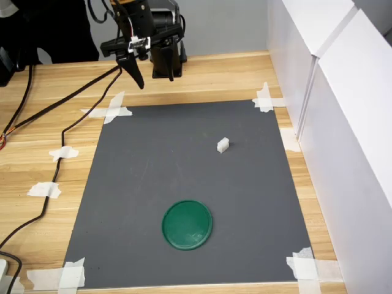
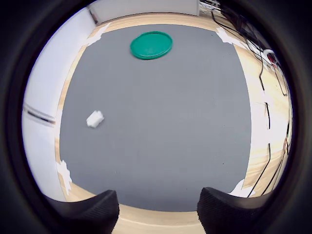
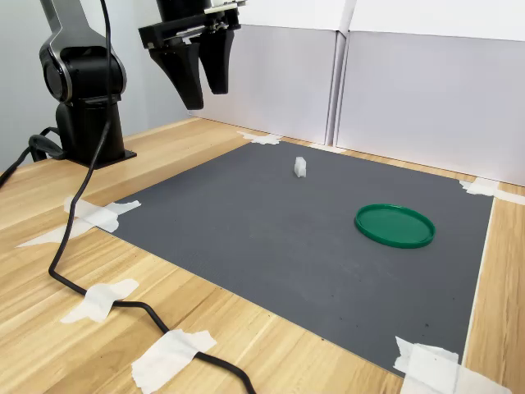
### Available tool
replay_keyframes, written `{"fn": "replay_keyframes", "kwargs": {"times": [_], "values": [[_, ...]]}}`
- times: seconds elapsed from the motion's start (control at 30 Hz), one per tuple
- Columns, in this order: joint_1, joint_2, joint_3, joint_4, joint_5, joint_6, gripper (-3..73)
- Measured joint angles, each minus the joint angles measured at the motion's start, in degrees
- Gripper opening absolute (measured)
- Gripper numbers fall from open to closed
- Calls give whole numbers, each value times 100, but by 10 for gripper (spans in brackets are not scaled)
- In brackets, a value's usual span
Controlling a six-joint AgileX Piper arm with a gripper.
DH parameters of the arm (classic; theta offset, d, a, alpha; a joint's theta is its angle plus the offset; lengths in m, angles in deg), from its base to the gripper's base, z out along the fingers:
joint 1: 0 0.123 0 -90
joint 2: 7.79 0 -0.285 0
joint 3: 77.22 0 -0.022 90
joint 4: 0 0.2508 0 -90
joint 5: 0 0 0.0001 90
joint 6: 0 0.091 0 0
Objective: Grasp a white terminal and put it on the green lid.
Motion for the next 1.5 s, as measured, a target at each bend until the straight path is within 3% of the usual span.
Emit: {"fn": "replay_keyframes", "kwargs": {"times": [0.17, 0.33, 0.7, 1.03, 1.23, 1.5], "values": [[0, 414, -451, -135, -142, 269, 703], [71, 732, -669, -129, -18, -114, 703], [1667, 1113, -681, -130, -106, 463, 703], [2818, 1780, -697, -449, -839, 1005, 703], [3229, 2279, -737, -595, -1171, 1156, 703], [3360, 2741, -1355, -613, -1208, 1158, 703]]}}
